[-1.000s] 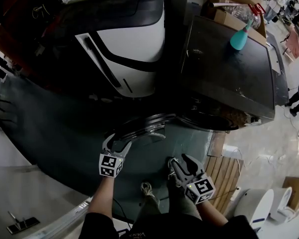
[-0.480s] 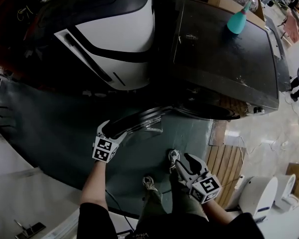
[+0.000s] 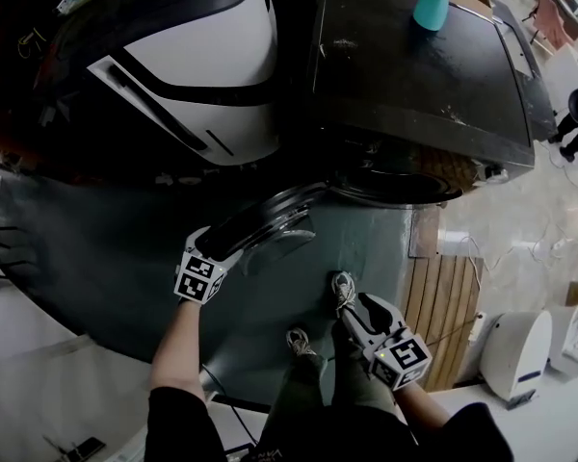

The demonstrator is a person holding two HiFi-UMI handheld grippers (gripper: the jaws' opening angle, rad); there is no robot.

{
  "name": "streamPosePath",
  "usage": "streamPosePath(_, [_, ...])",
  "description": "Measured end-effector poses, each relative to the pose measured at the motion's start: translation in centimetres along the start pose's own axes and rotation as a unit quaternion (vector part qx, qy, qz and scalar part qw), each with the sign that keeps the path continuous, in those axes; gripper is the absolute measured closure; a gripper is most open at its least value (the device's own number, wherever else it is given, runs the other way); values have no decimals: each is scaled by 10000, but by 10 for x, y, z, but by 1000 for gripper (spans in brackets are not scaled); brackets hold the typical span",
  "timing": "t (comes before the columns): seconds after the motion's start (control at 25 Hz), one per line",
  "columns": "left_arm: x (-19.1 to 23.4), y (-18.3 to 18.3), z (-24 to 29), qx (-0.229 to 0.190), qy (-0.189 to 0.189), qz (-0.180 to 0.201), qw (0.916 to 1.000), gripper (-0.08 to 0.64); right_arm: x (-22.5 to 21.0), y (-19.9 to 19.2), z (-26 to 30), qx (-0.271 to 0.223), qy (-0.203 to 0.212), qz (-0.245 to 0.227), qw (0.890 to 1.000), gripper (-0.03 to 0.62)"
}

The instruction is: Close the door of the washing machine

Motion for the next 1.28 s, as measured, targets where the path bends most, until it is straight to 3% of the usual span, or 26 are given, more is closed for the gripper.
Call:
streamPosePath(0.52, [-111, 4, -23, -243, -843, 167, 9960, 224, 43, -63, -65, -876, -407, 283, 9949, 434])
streamPosePath(0.64, [-139, 10, -25, -394, -1012, 53, 9941, 229, 42, -74, -87, -1069, -552, 331, 9922, 434])
streamPosePath(0.8, [-176, 22, -22, -465, -1151, 66, 9922, 251, 29, -83, -116, -1162, -817, 400, 9890, 434])
streamPosePath(1.0, [-224, 47, -16, -690, -1356, -284, 9879, 245, 0, -90, -143, -1102, -1075, 525, 9867, 434])
streamPosePath(1.28, [-282, 94, 8, -768, -1718, -339, 9815, 256, -55, -73, -169, -1071, -1225, 709, 9841, 430])
Point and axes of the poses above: the fingertips, and each gripper's own axes: z forward along the fingers, x to its left, y out of its top, the point moved 2 cm from there along -z, backward along the fingers, and after that the axes turned 13 degrees about z, right-handed, at the moved point
